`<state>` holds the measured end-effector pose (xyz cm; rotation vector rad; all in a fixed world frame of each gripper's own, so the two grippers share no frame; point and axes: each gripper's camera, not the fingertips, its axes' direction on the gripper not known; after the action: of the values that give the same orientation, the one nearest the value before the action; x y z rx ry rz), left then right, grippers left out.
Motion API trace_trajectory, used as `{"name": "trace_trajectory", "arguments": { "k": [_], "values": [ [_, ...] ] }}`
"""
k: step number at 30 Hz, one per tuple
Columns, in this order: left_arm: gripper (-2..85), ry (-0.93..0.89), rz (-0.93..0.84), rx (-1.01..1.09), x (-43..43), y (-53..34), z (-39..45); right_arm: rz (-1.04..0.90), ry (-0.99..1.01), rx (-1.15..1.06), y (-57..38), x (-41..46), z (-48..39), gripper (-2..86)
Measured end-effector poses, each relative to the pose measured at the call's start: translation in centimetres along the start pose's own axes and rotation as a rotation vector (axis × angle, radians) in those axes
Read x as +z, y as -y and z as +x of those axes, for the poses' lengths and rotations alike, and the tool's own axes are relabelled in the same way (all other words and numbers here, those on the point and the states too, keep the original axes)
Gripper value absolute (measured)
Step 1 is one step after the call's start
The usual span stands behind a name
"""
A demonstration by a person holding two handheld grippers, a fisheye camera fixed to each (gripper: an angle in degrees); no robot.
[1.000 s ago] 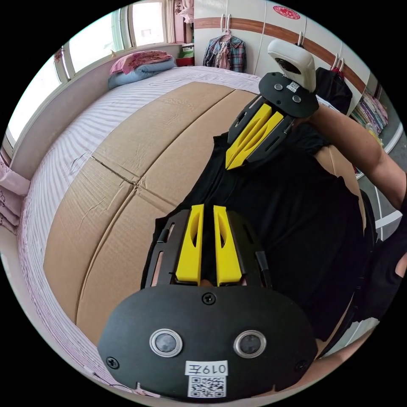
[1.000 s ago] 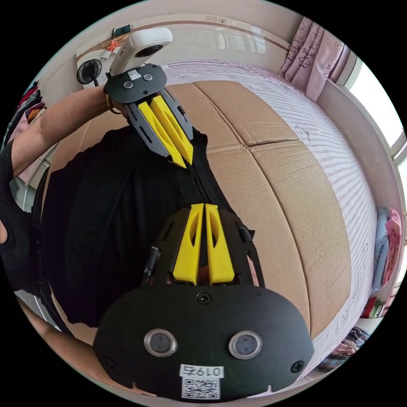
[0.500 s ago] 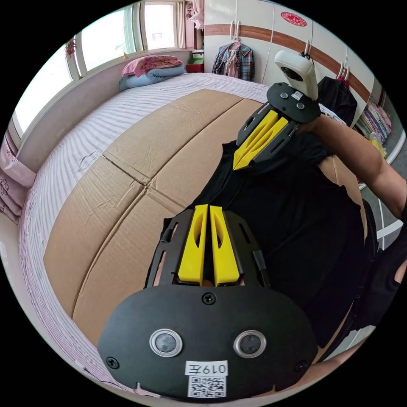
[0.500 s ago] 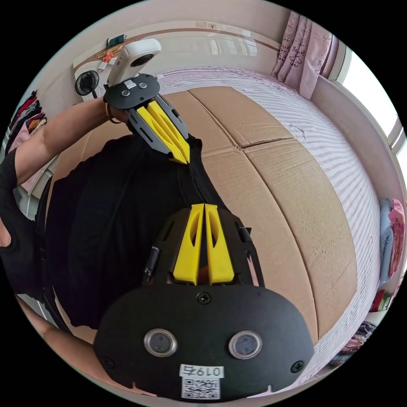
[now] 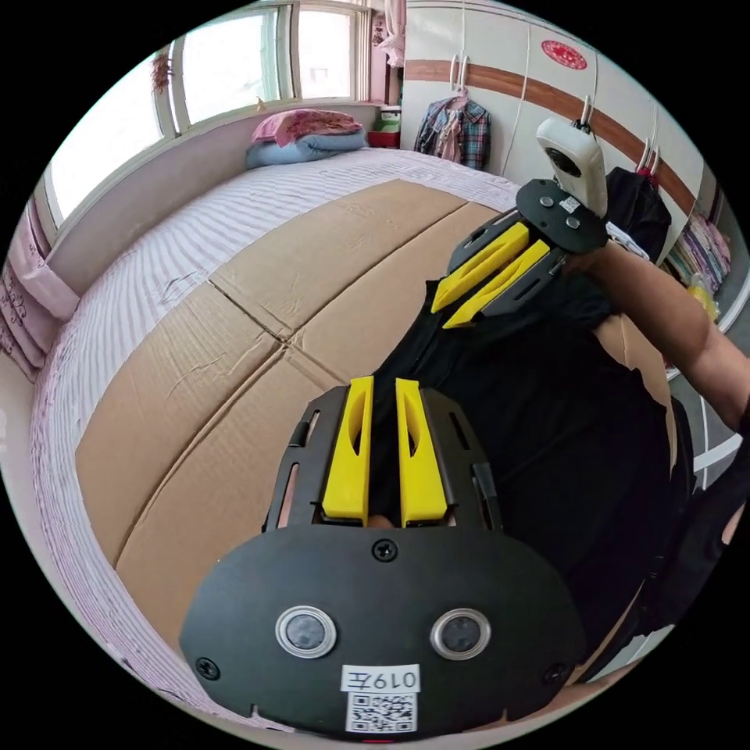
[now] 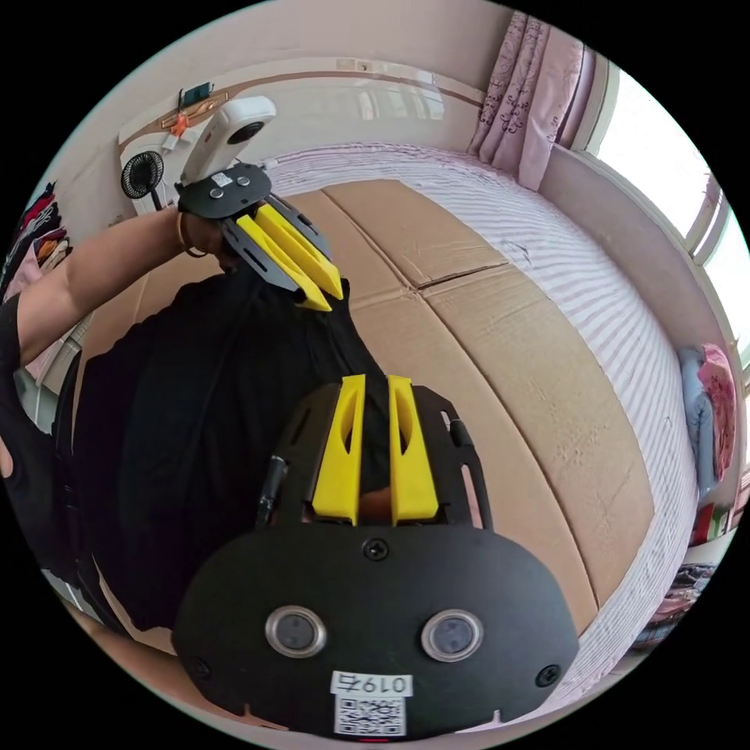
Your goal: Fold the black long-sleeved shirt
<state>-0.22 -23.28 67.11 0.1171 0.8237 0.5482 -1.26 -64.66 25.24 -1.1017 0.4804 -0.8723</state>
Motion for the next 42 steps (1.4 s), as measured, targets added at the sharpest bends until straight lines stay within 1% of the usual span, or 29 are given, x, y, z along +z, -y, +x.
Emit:
{"name": "trace_trajectory", "arguments": {
  "k": [2, 4, 8, 15, 18, 20, 24, 26, 30, 32, 33, 36, 39, 42],
  "values": [
    [0.7, -0.01, 0.033, -0.025, -1.1, -0.9, -1.3, -0.027, -0.013, 0.007, -0.7, -0.5, 0.8, 4.5],
    [0.7, -0.035, 0.02, -0.012, -1.5, -1.7, -2.1, -0.05, -0.004, -0.013, -1.1, -0.4, 0.7, 4.9],
    [0.7, -0.023, -0.038, 0.038, -0.7, -2.5, -2.0, -0.086, 0.011, -0.062, -0.9, 0.5, -0.3, 6.2],
    [0.9, 0.002, -0.112, 0.084, 1.7, -2.8, -1.3, -0.099, 0.027, -0.079, -0.1, 0.9, -0.9, 6.1],
    [1.1, 0.024, -0.141, 0.093, 2.4, -3.2, -1.4, -0.115, 0.024, -0.091, 0.1, 1.0, -1.1, 3.7],
    [1.2, 0.032, -0.14, 0.091, 2.5, -3.4, -1.5, -0.115, 0.016, -0.096, 0.2, 0.9, -1.2, 0.4],
    [1.3, 0.05, -0.14, 0.081, 2.7, -4.0, -1.9, -0.138, -0.012, -0.103, 0.3, 1.2, -1.3, -0.7],
    [1.3, 0.059, -0.137, 0.075, 2.7, -4.2, -2.1, -0.119, -0.032, -0.079, 0.3, 0.9, -1.1, -0.7],
    [1.3, 0.034, -0.105, 0.082, 2.0, -5.0, -2.4, -0.006, -0.059, -0.028, -0.3, -1.4, -0.3, 0.4],
    [1.5, 0.011, -0.049, 0.063, 0.9, -5.6, -2.9, 0.027, -0.062, 0.057, -1.3, -2.8, 1.6, 4.8],
    [1.8, 0.009, 0.001, 0.035, -0.1, -6.0, -3.6, 0.017, -0.058, 0.072, -1.6, -3.0, 2.1, 5.3],
    [2.8, 0.03, 0.059, -0.042, -1.7, -7.3, -5.5, -0.084, -0.037, 0.11, -2.6, -2.5, 3.6, 7.6],
    [4.9, 0.05, 0.006, -0.089, -1.4, -8.2, -7.0, -0.132, -0.044, 0.111, -3.0, -1.5, 3.7, 9.1],
    [5.9, 0.07, -0.044, -0.094, -0.6, -8.6, -7.4, -0.154, -0.038, 0.117, -3.1, -0.7, 3.8, 8.4]
  ]
}}
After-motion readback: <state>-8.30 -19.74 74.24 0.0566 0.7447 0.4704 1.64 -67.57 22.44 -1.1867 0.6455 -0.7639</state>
